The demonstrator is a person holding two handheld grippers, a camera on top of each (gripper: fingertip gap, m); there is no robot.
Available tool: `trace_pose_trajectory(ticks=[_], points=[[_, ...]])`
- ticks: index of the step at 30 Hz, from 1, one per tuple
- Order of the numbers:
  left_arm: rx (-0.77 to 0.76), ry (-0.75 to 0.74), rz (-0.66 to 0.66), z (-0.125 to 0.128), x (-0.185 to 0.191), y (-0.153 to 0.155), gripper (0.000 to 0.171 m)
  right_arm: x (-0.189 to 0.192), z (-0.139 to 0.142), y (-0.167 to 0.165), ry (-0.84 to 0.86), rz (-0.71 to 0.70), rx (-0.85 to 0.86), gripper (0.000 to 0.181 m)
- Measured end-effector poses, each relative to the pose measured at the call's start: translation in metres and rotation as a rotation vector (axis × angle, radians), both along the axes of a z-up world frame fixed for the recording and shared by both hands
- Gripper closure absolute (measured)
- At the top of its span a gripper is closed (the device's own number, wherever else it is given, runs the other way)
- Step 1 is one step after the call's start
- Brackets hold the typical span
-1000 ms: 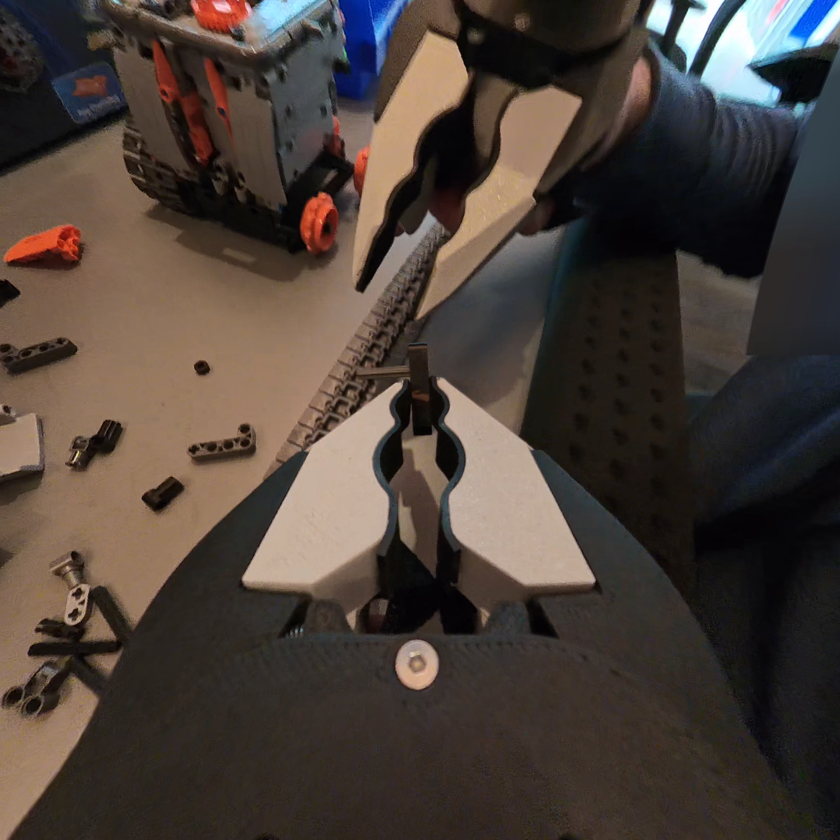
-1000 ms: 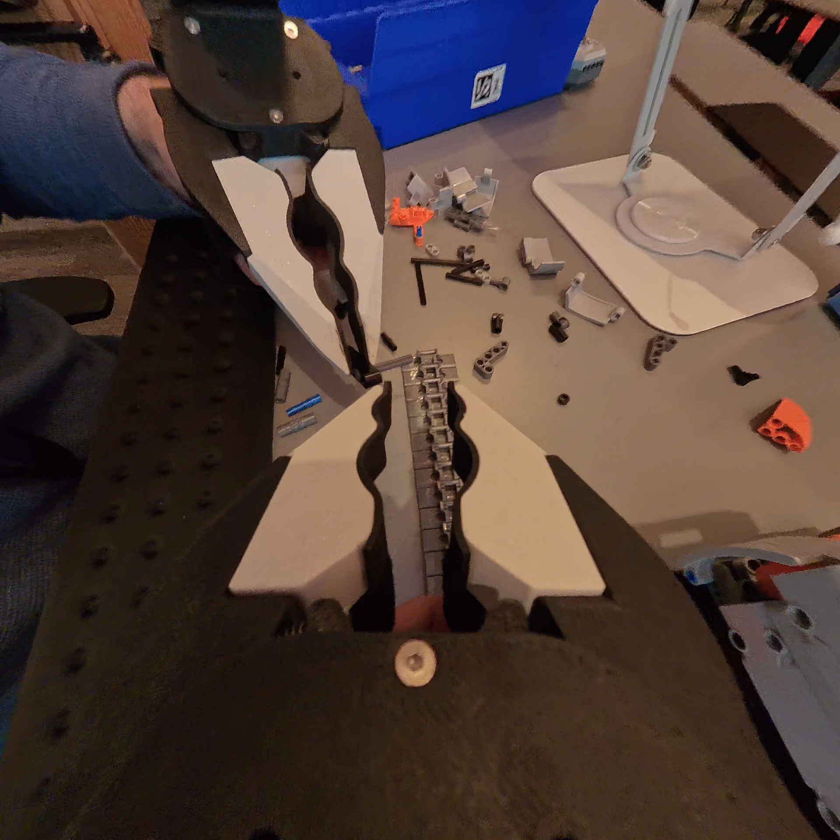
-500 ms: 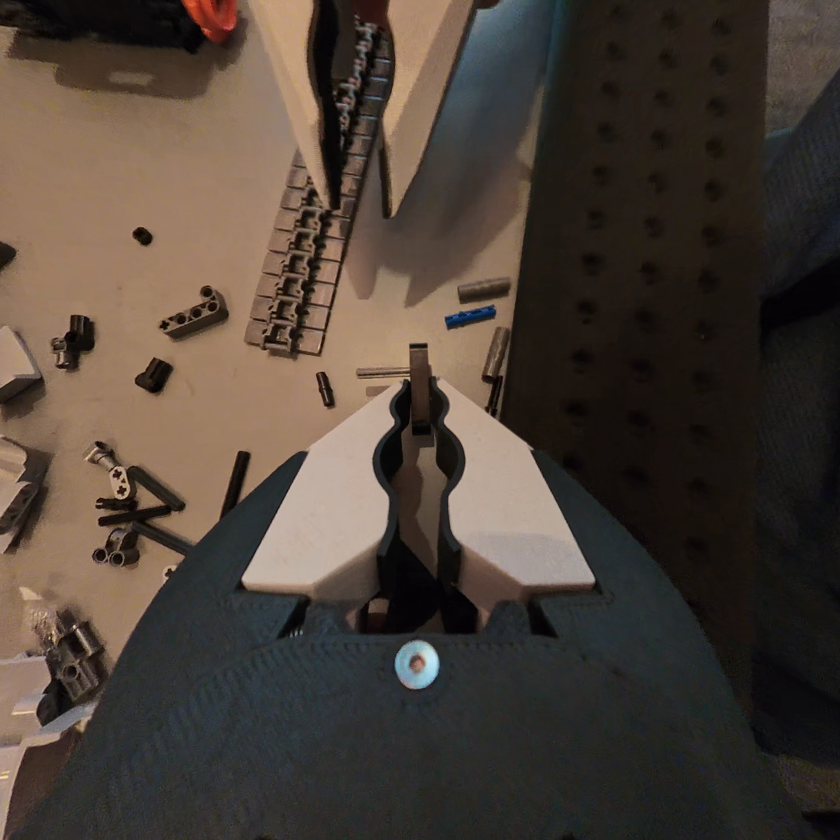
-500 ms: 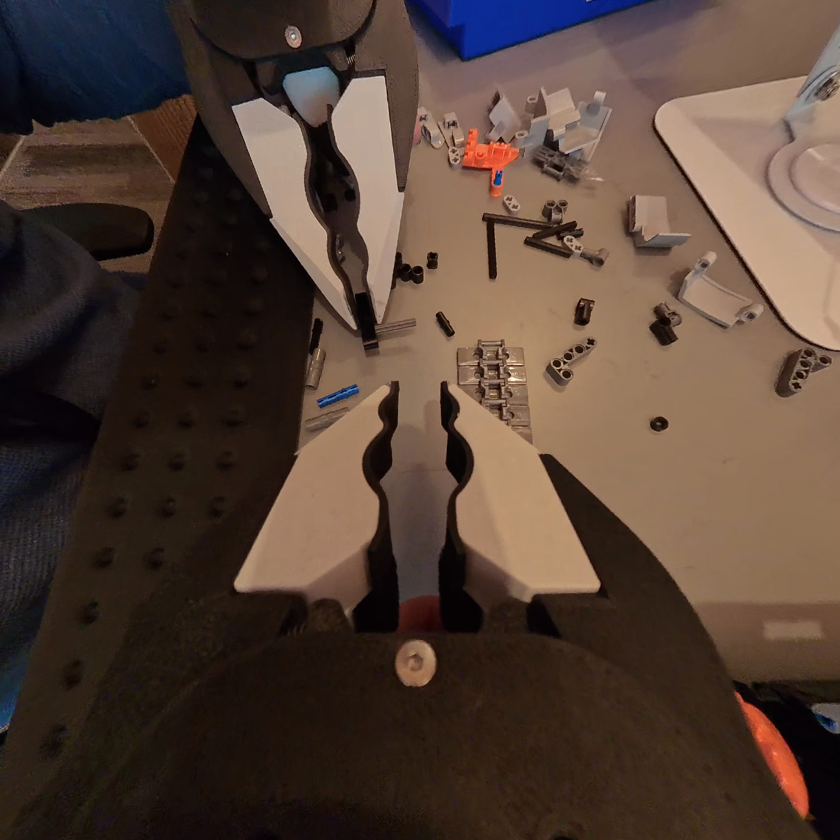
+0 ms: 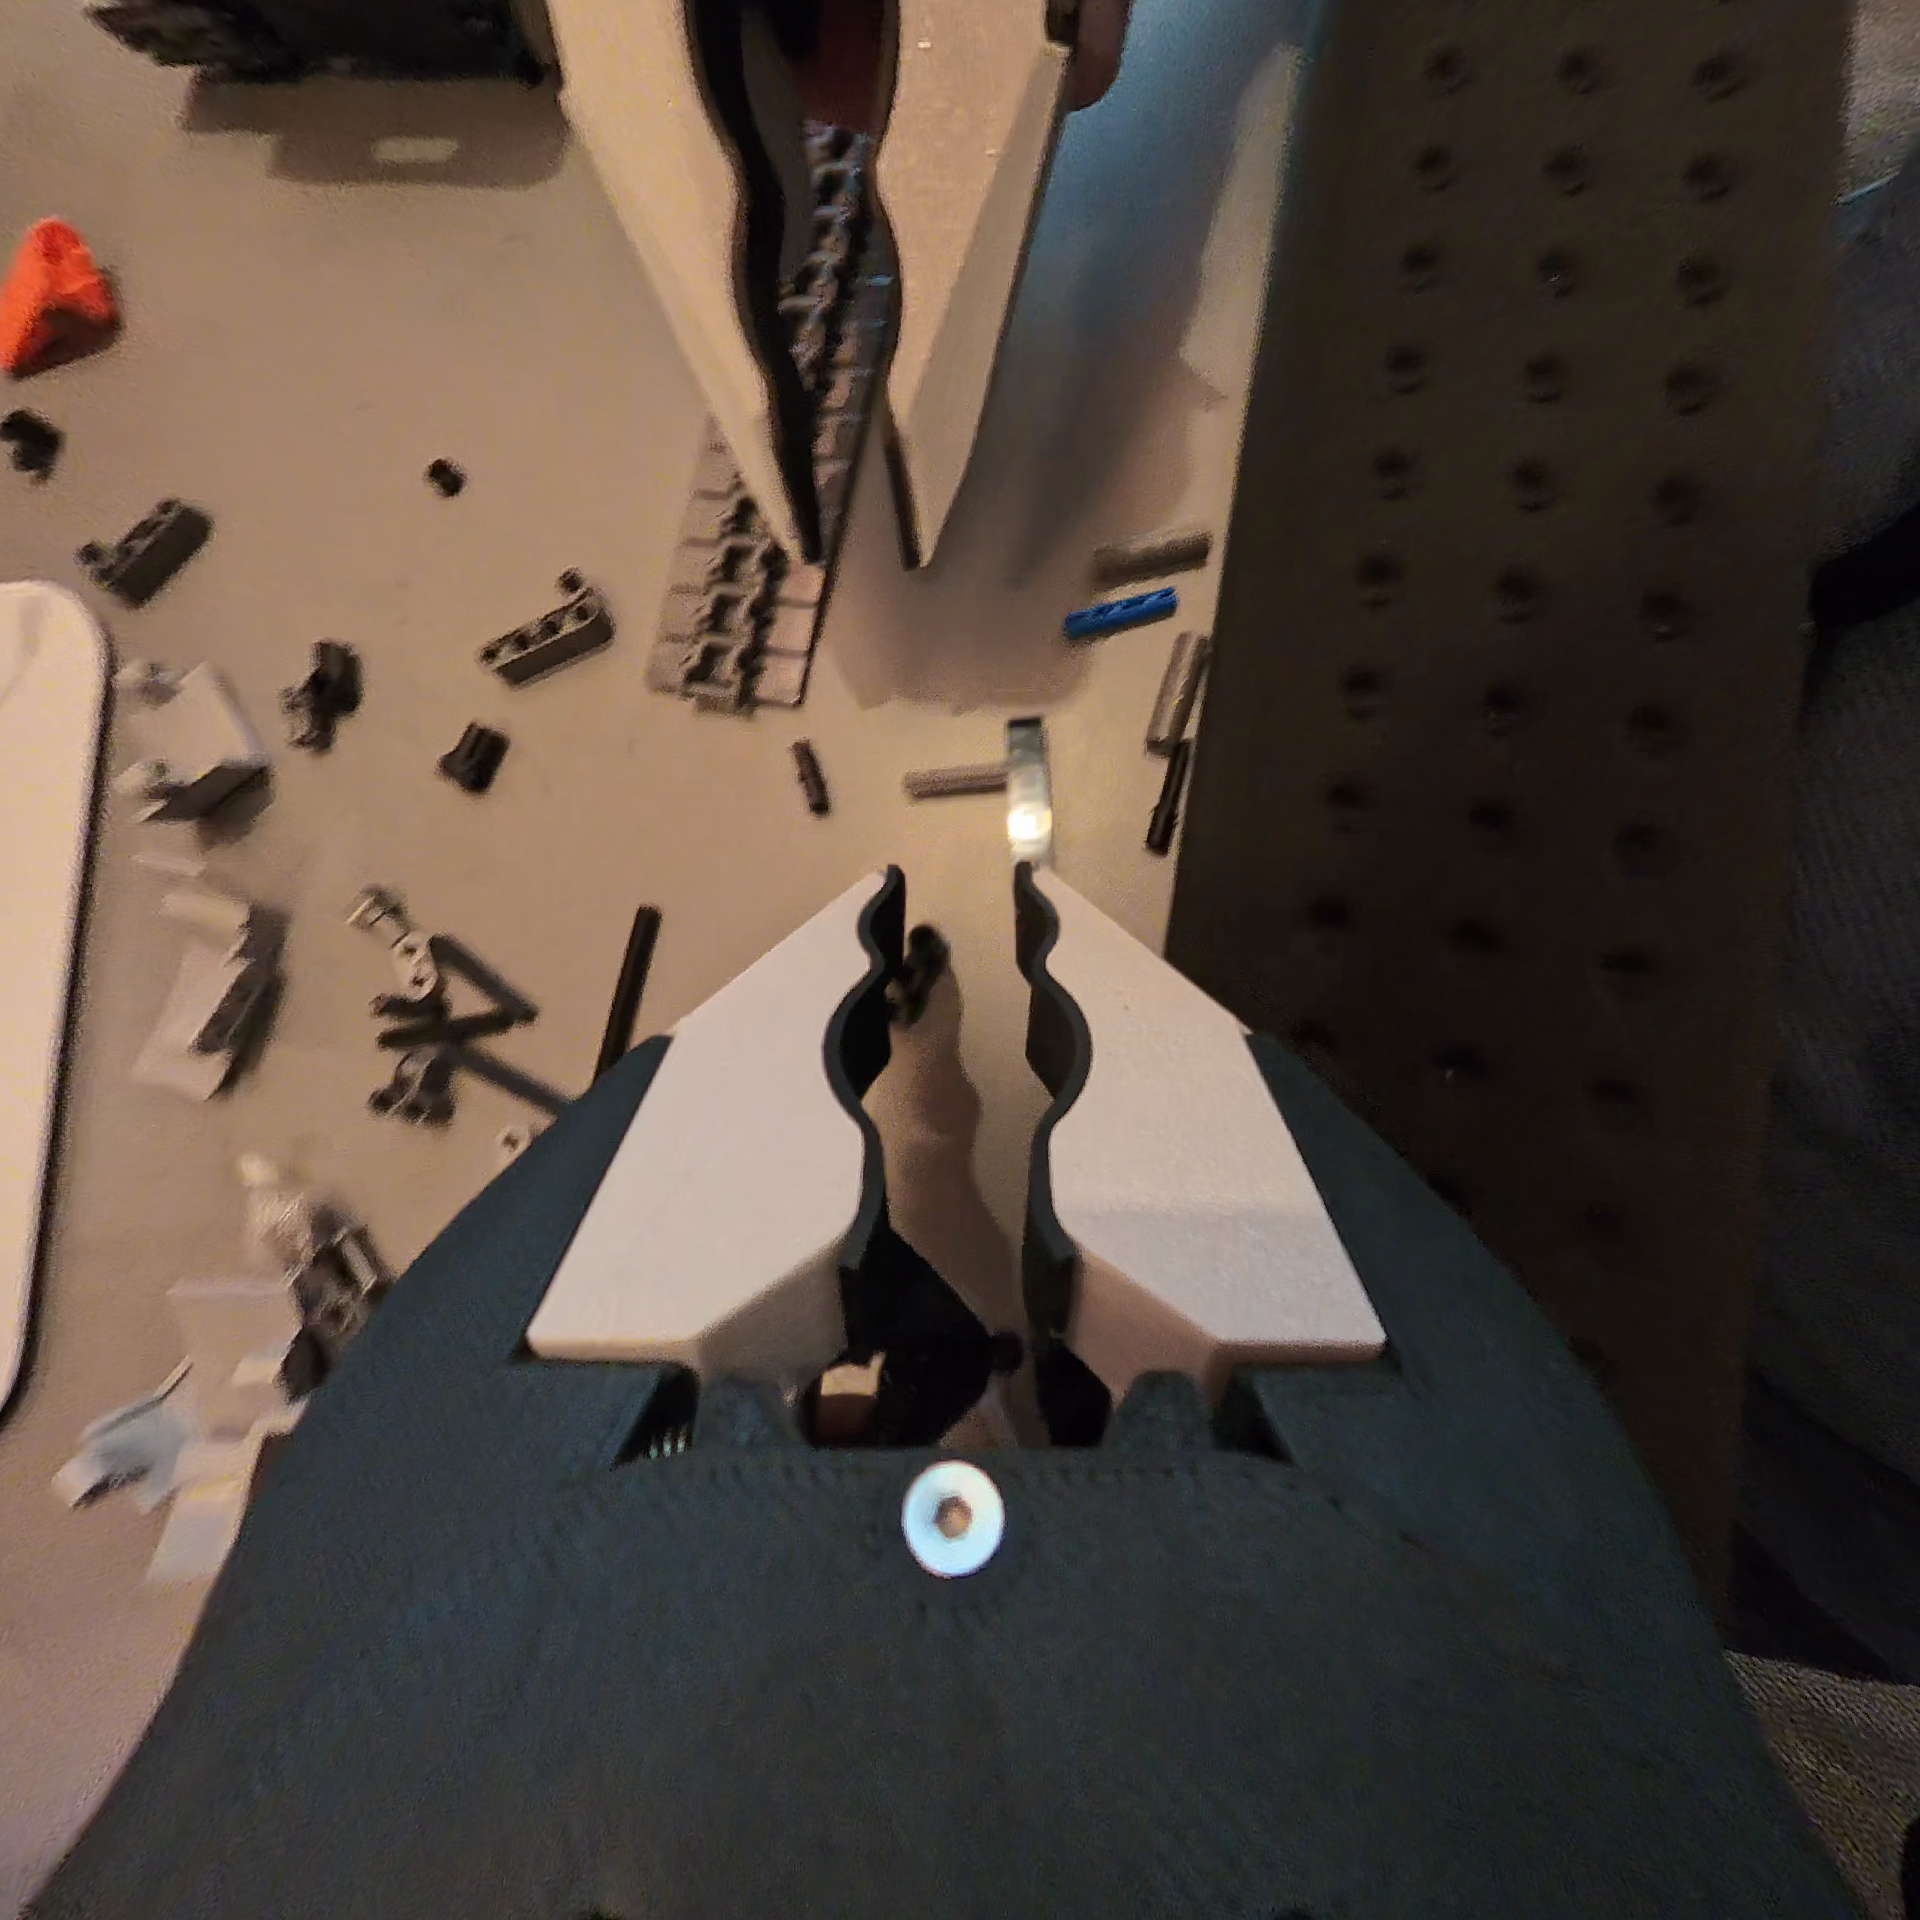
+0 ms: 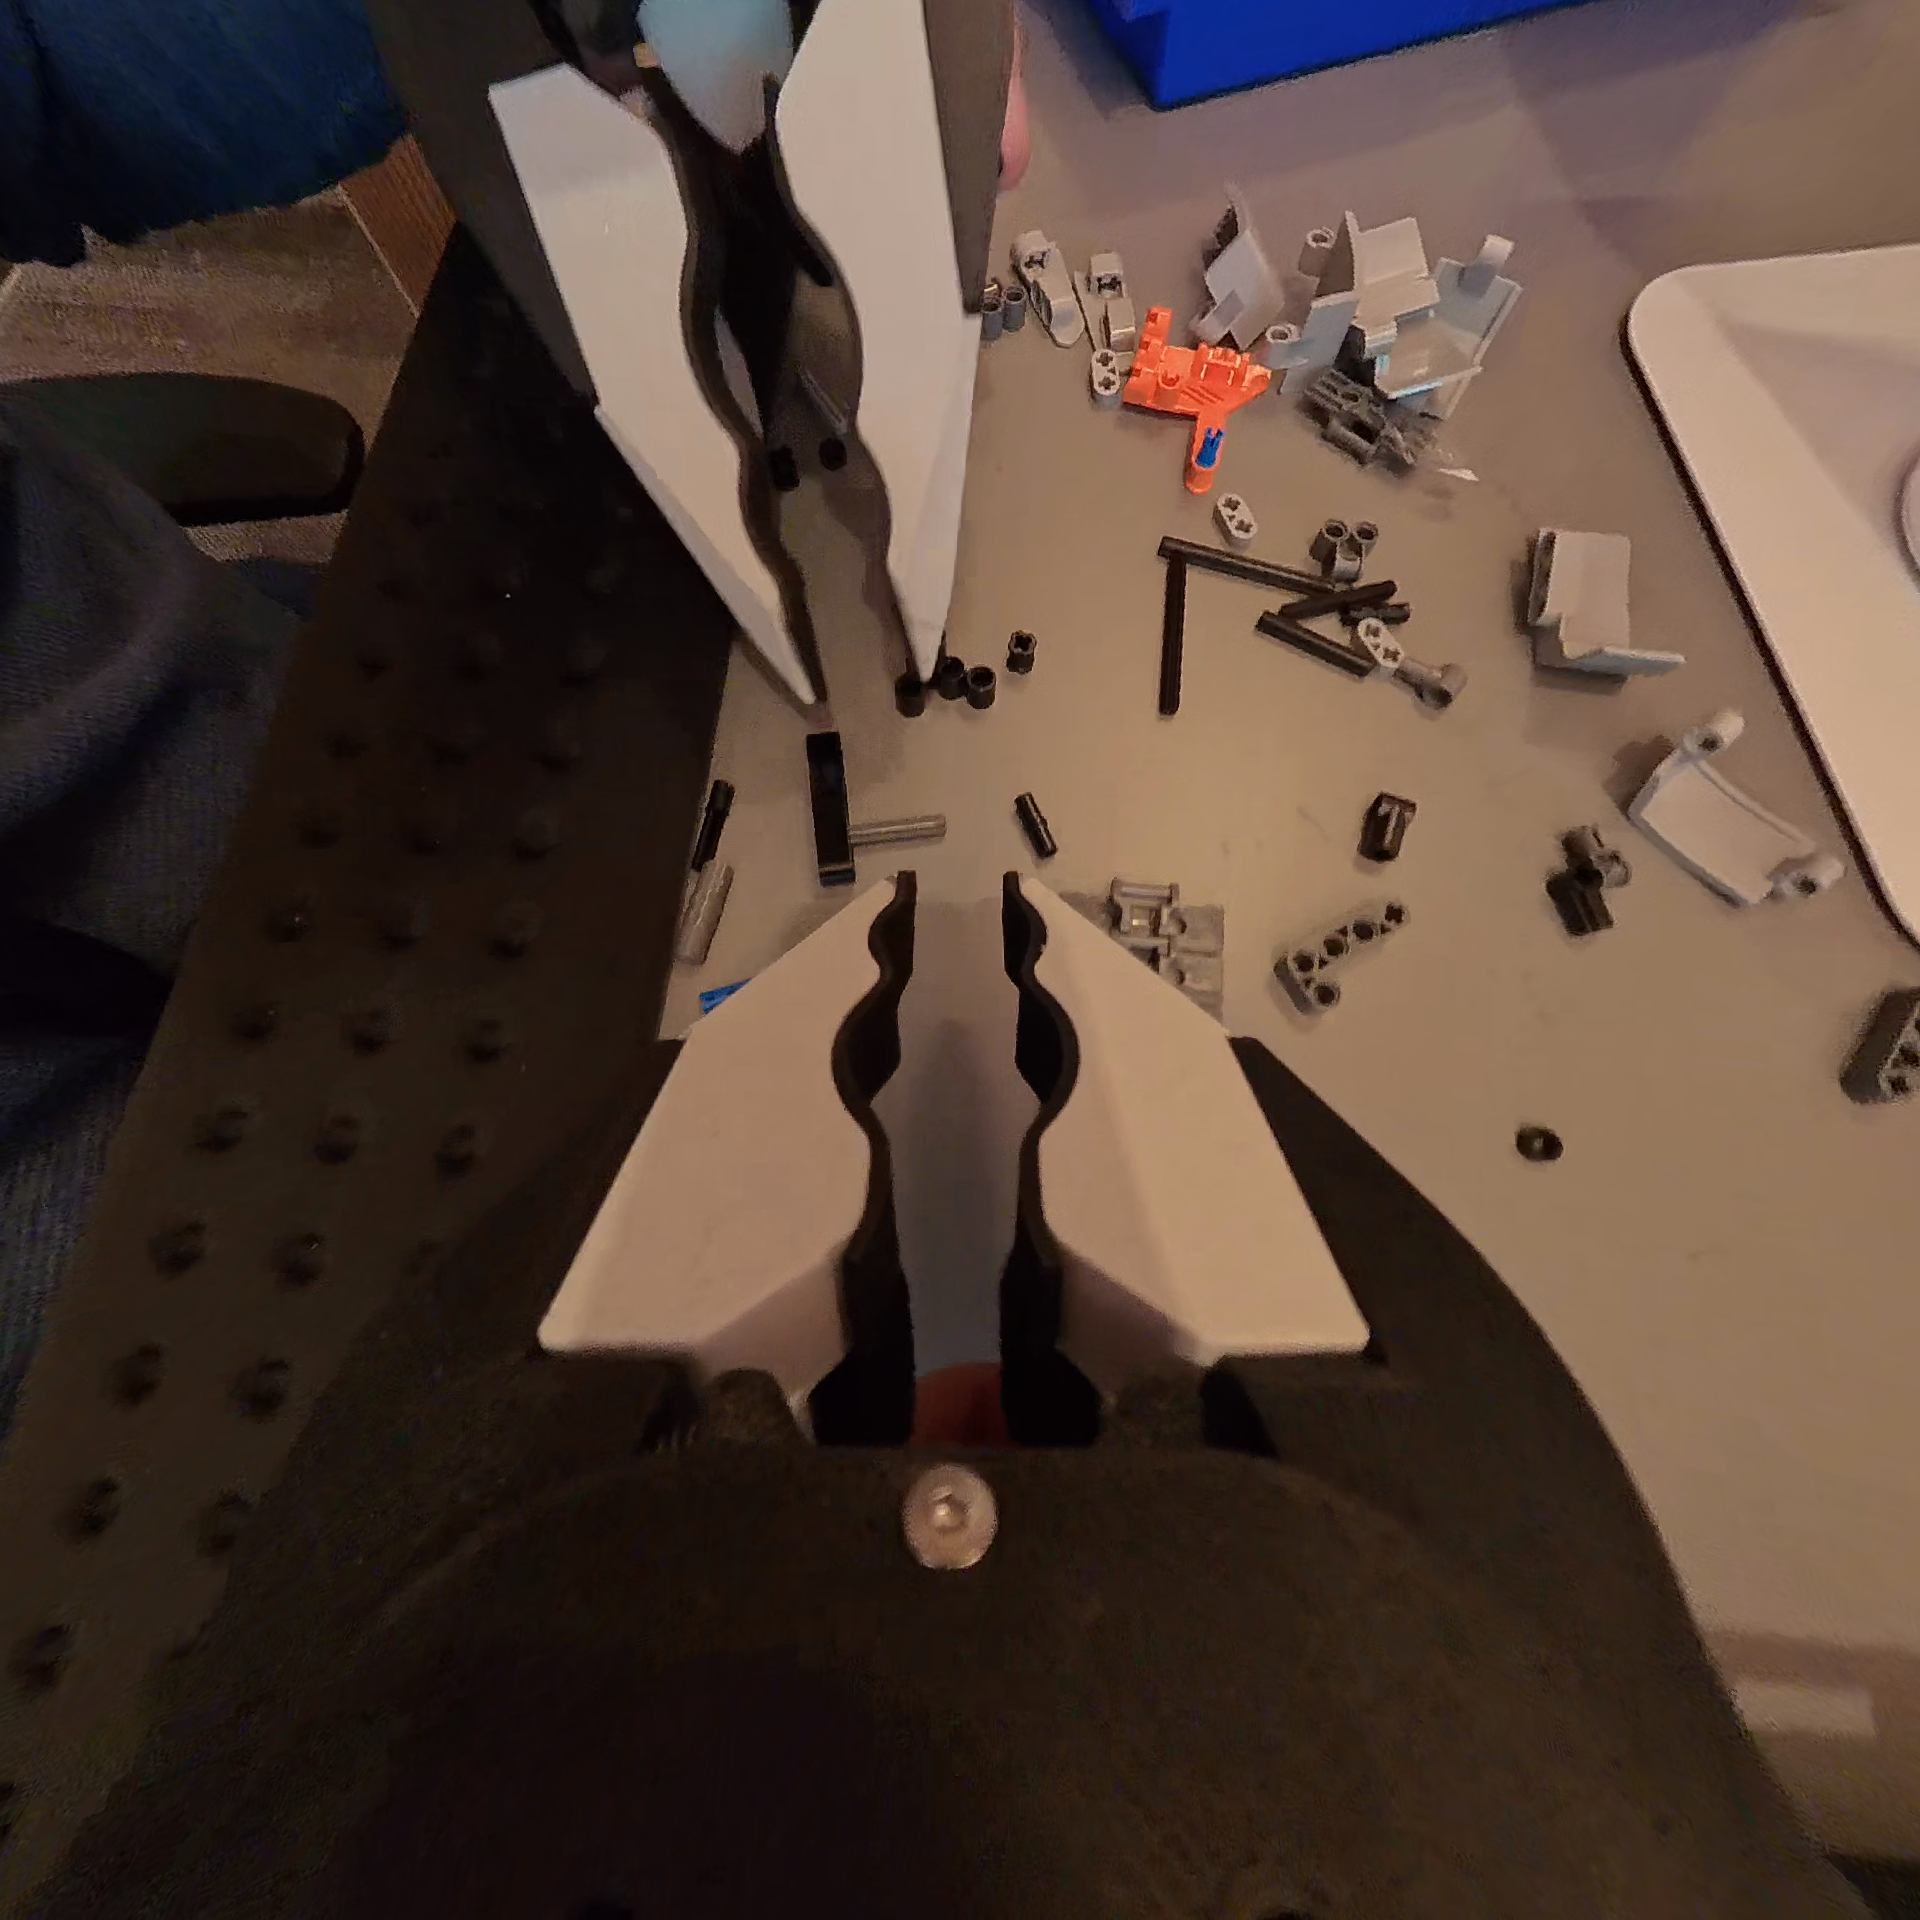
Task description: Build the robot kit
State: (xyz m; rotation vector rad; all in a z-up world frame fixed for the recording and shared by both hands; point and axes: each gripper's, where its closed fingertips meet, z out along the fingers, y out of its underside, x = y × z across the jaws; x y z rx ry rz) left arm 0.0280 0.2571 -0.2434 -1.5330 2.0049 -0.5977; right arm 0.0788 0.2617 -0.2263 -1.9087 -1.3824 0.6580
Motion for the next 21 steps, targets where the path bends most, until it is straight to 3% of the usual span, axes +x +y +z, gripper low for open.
trace_pose_trajectory(ticks=[6, 10, 18, 21], points=[[0.071, 0.013, 0.133, 0.007, -0.030, 0.028, 0.152, -0.022, 0.000, 0.011, -0.038, 0.067, 0.016, 0.166], [0.088, -0.033, 0.191, 0.010, -0.025, 0.039, 0.155, -0.037, 0.001, 0.020, -0.036, 0.094, -0.001, 0.166], [0.078, 0.041, 0.126, -0.012, -0.009, 0.040, 0.155, -0.035, 0.001, 0.024, -0.011, 0.069, -0.009, 0.169], [0.067, 0.045, 0.134, -0.017, -0.008, 0.042, 0.165, -0.032, 0.001, 0.023, -0.002, 0.061, -0.016, 0.170]])
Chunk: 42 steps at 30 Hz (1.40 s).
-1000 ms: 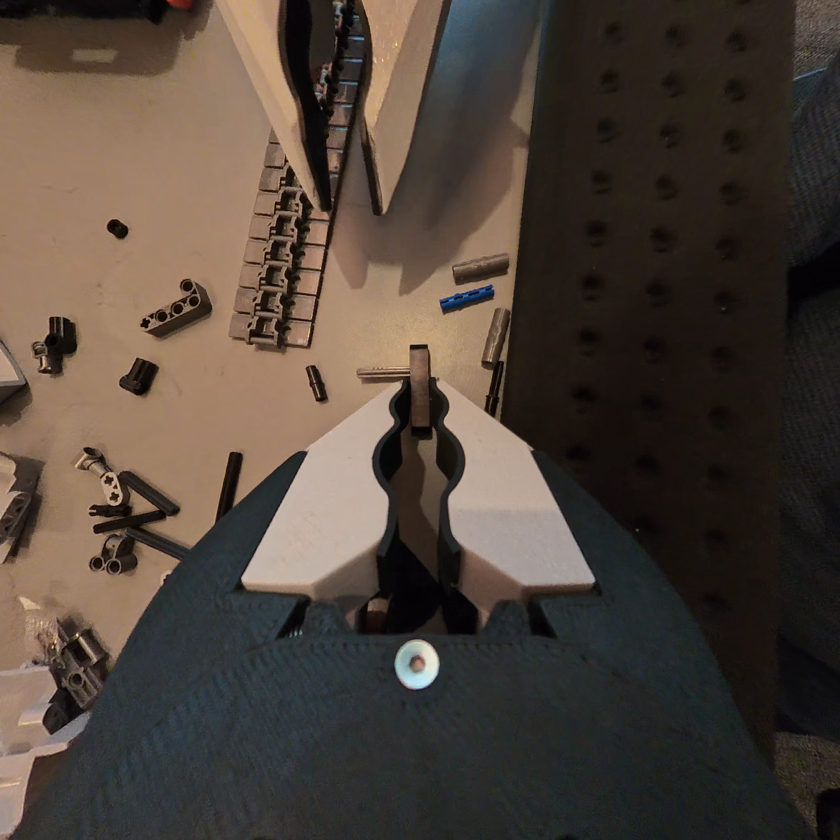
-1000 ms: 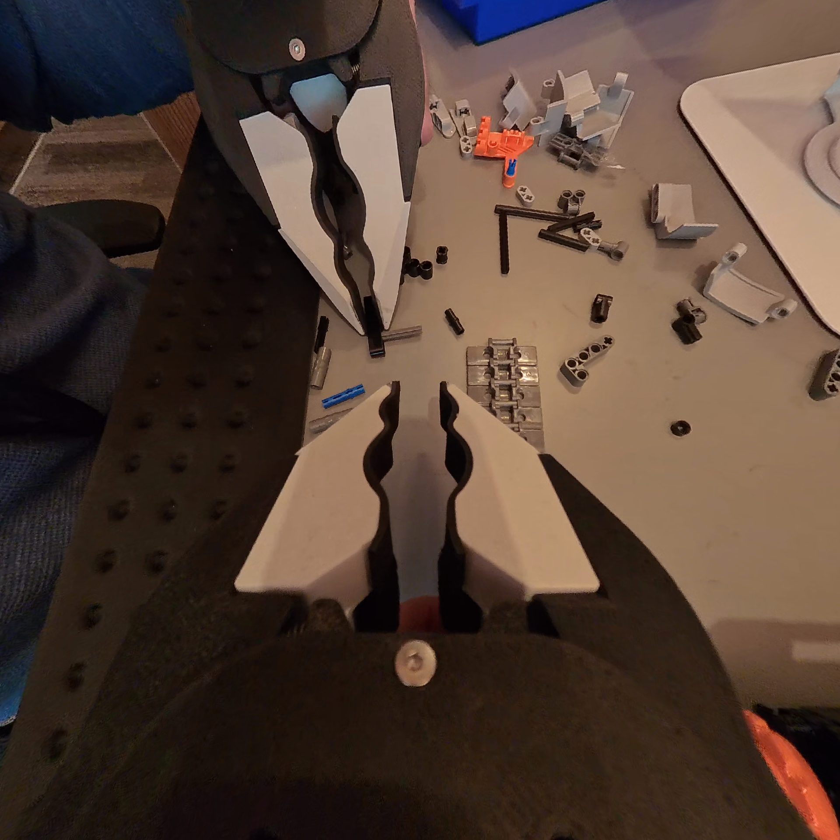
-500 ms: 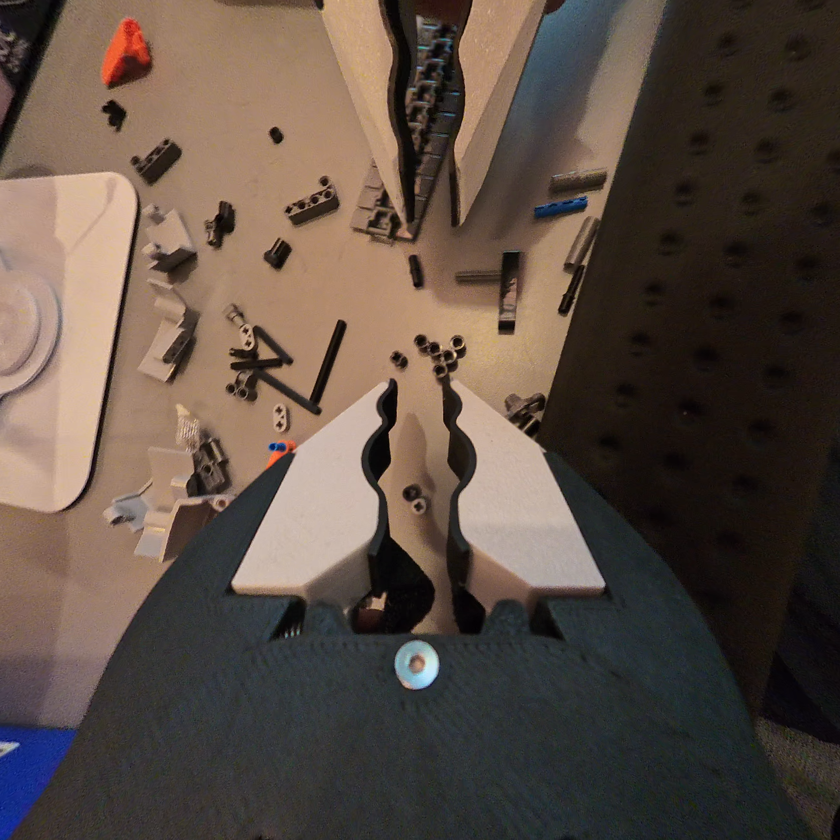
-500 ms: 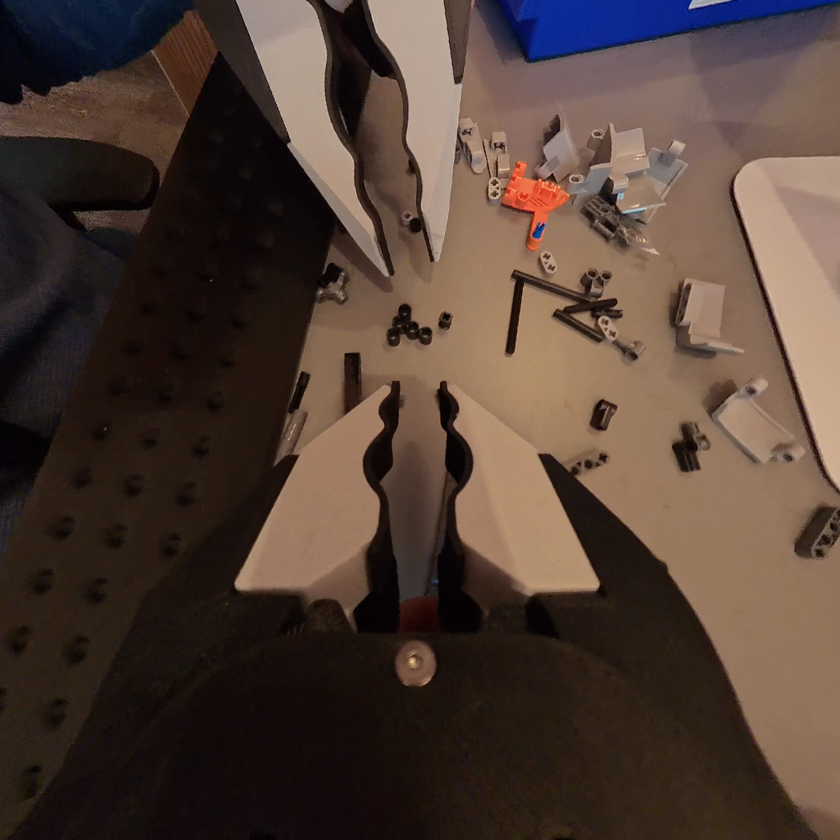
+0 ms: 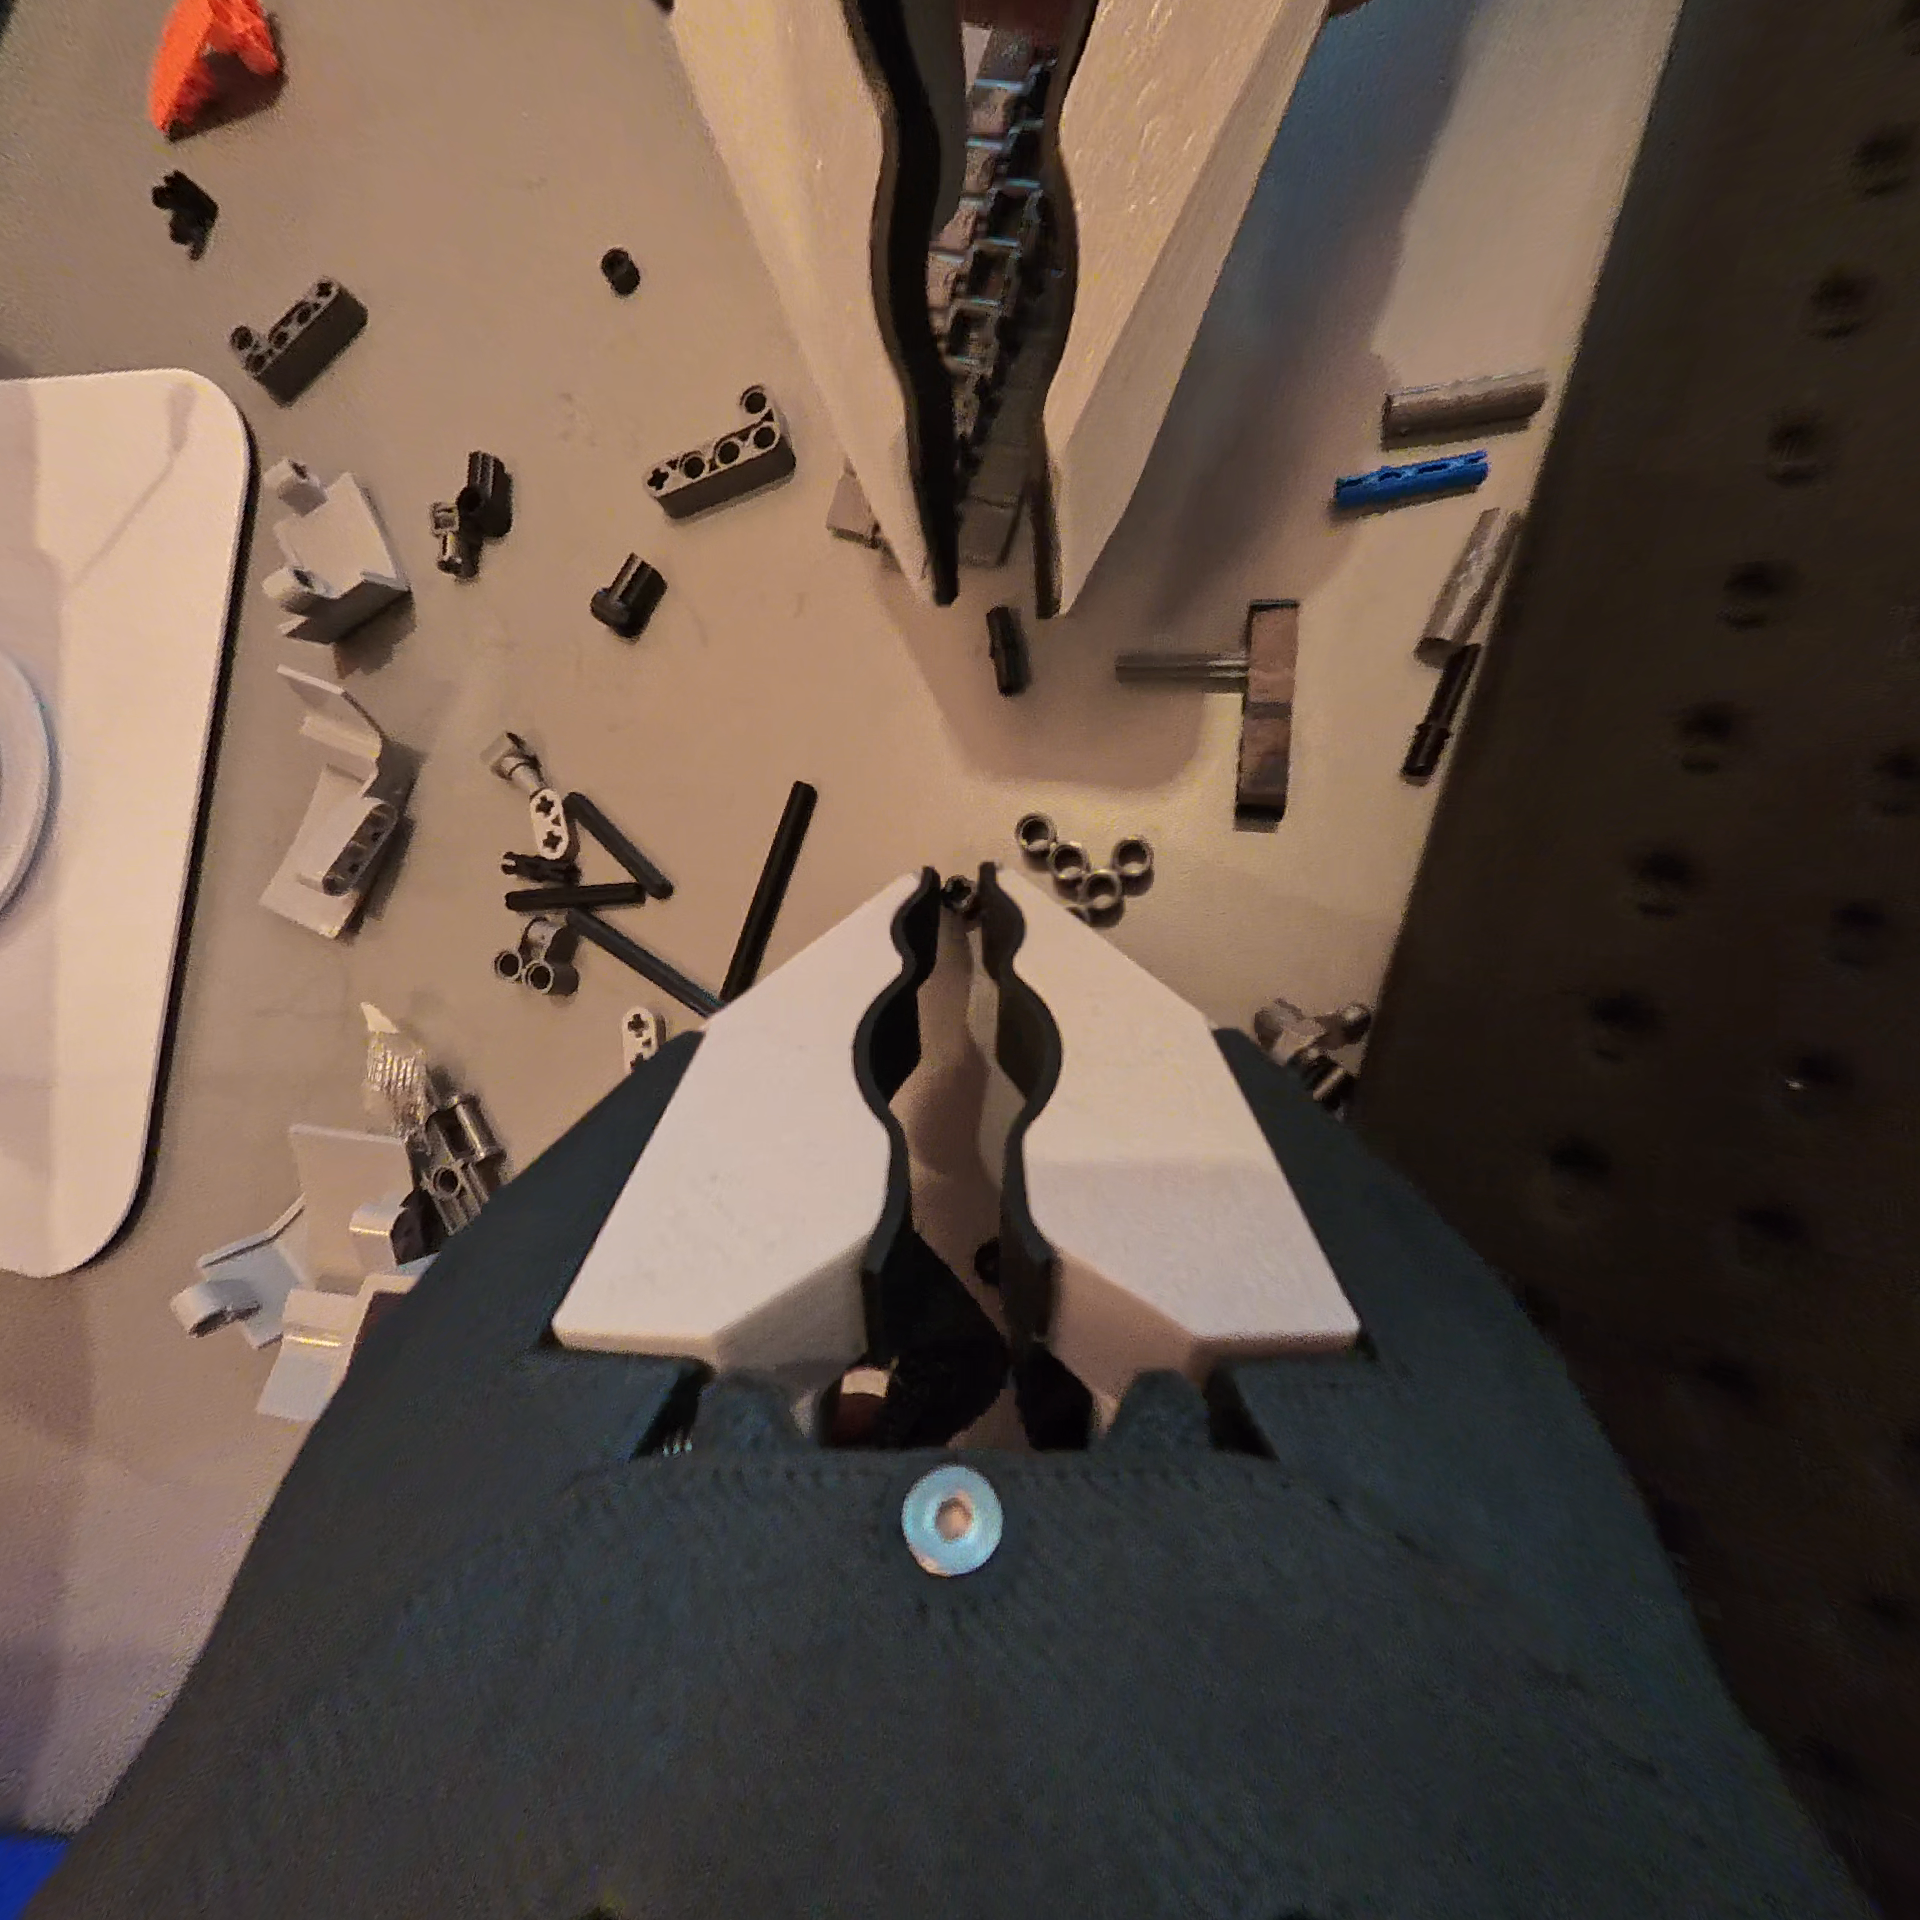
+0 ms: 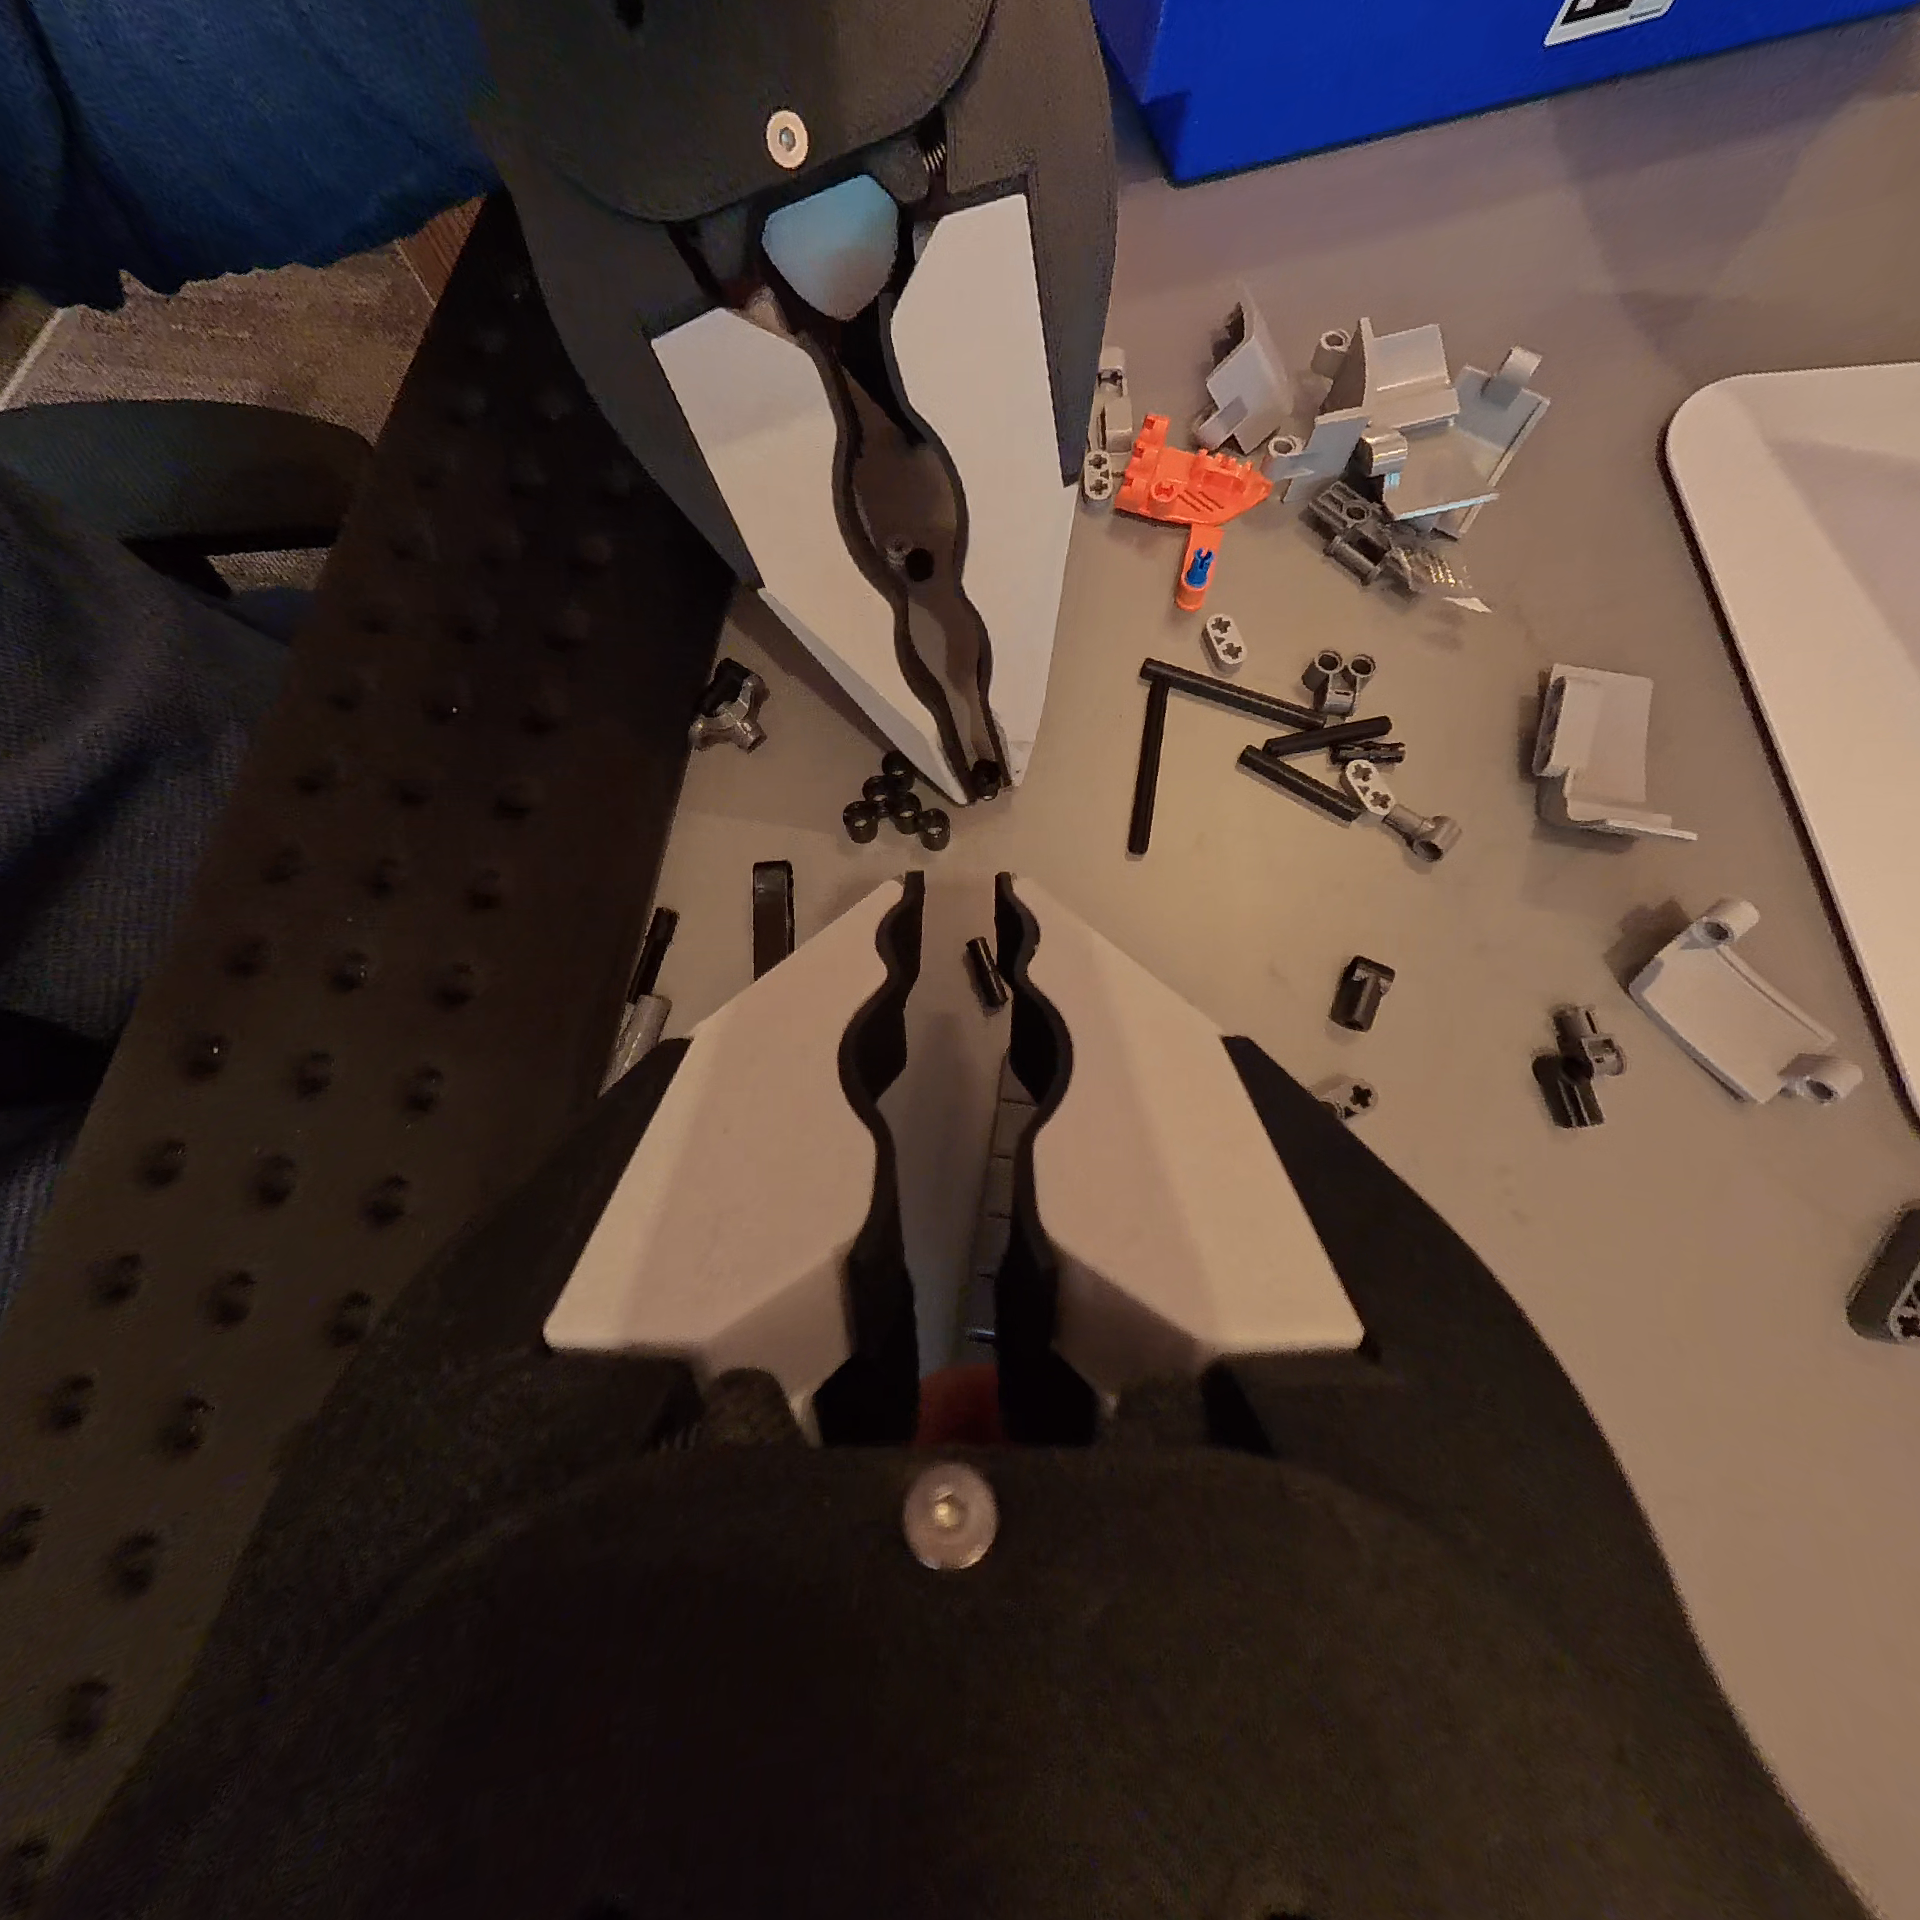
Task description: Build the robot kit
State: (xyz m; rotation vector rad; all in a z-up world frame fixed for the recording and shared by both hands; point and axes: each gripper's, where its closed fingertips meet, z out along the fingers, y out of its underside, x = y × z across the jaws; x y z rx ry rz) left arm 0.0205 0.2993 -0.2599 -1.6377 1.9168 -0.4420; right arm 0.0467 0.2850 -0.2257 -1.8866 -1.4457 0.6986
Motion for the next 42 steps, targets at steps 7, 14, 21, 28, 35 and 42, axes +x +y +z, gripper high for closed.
trace_pose_trajectory(ticks=[7, 14, 21, 28, 35, 42], points=[[-0.023, -0.136, 0.081, 0.021, 0.007, 0.007, 0.165, 0.002, 0.008, 0.002, 0.045, -0.017, 0.039, 0.170], [-0.450, -0.706, 0.207, 0.106, 0.022, 0.005, 0.166, -0.001, 0.074, 0.012, 0.150, -0.090, 0.606, 0.163], [-0.746, -0.921, 0.193, 0.134, 0.030, -0.005, 0.165, -0.007, 0.096, 0.006, 0.151, -0.116, 0.878, 0.162], [-0.899, -1.015, 0.188, 0.144, 0.039, -0.012, 0.165, -0.002, 0.105, 0.009, 0.173, -0.162, 0.932, 0.176], [-0.757, -0.944, 0.228, 0.137, 0.038, -0.008, 0.150, 0.010, 0.103, 0.010, 0.180, -0.153, 0.821, 0.177], [-0.148, -0.317, 0.074, 0.052, 0.036, -0.044, 0.148, 0.037, 0.074, 0.017, 0.165, -0.169, 0.569, 0.177]])
